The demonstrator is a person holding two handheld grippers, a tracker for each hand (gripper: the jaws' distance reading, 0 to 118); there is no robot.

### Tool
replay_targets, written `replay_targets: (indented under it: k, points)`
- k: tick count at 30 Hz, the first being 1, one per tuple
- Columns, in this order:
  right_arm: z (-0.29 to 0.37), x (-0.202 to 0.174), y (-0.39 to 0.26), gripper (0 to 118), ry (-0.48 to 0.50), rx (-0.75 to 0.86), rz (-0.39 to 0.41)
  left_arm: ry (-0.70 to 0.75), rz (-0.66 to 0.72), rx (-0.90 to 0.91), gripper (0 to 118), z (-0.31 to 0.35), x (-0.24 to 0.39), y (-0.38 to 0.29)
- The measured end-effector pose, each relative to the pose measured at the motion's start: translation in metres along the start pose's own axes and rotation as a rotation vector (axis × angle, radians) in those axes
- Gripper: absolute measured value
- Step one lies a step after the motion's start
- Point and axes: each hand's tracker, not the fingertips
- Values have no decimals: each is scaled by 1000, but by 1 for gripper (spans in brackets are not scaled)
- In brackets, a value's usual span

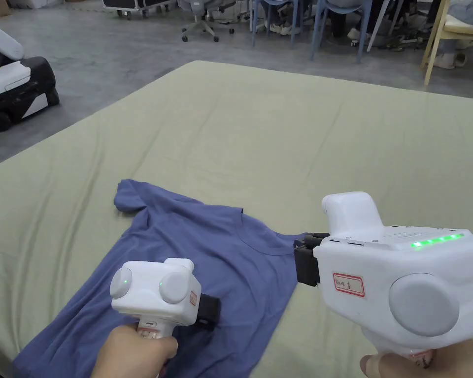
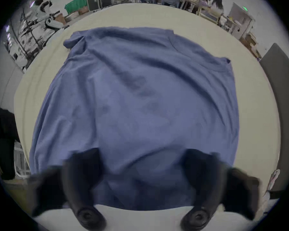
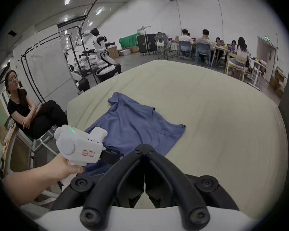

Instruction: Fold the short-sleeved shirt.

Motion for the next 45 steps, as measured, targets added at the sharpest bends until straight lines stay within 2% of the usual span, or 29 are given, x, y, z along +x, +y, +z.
replay_targets:
  k: [1, 2, 3, 4, 5, 6, 8, 13, 17, 19, 26, 31, 37, 40, 44, 45]
  points:
    - [0, 0, 0, 3, -1, -4, 4, 4, -8, 22, 87, 0, -1, -2]
    - [0, 1, -1, 3, -3, -6, 9, 23, -14, 75, 77, 4, -5, -5]
    - [3, 2, -1, 3, -5, -6, 9, -48, 30, 111, 55, 15, -9, 0]
    - [7, 5, -1, 3, -6, -1, 3, -103, 66, 121, 8, 23, -13, 2]
    - [12, 8, -1, 3, -7, 7, -7, -123, 125, 125, 5, 31, -19, 4]
    - [19, 11, -1, 3, -11, 27, -23, -141, 207, 142, 5, 42, -27, 5]
    - [37, 18, 1, 3, -30, 80, -44, -179, 276, 206, 5, 71, -31, 10]
    - [102, 43, 11, 3, -122, 195, -97, -131, 180, 376, 5, 178, 9, 23]
    - [170, 70, 16, 3, -203, 275, -139, -201, 123, 513, 5, 258, 55, 47]
    - [207, 83, 15, 3, -263, 301, -158, -211, 28, 566, 5, 289, 98, 56]
    - [324, 120, -6, 3, -448, 363, -162, -329, -141, 594, 5, 327, 242, 79]
    - [389, 145, -26, 3, -567, 391, -186, -433, -271, 520, 5, 317, 350, 71]
    - [426, 164, -51, 3, -645, 396, -229, -476, -419, 370, 5, 263, 461, 27]
    - [426, 171, -64, 3, -659, 377, -239, -454, -518, 270, 5, 209, 512, -14]
    - [417, 181, -88, 3, -655, 342, -270, -411, -603, 48, 5, 122, 556, -76]
    - [414, 185, -94, 3, -647, 328, -282, -390, -616, 6, 10, 105, 561, -88]
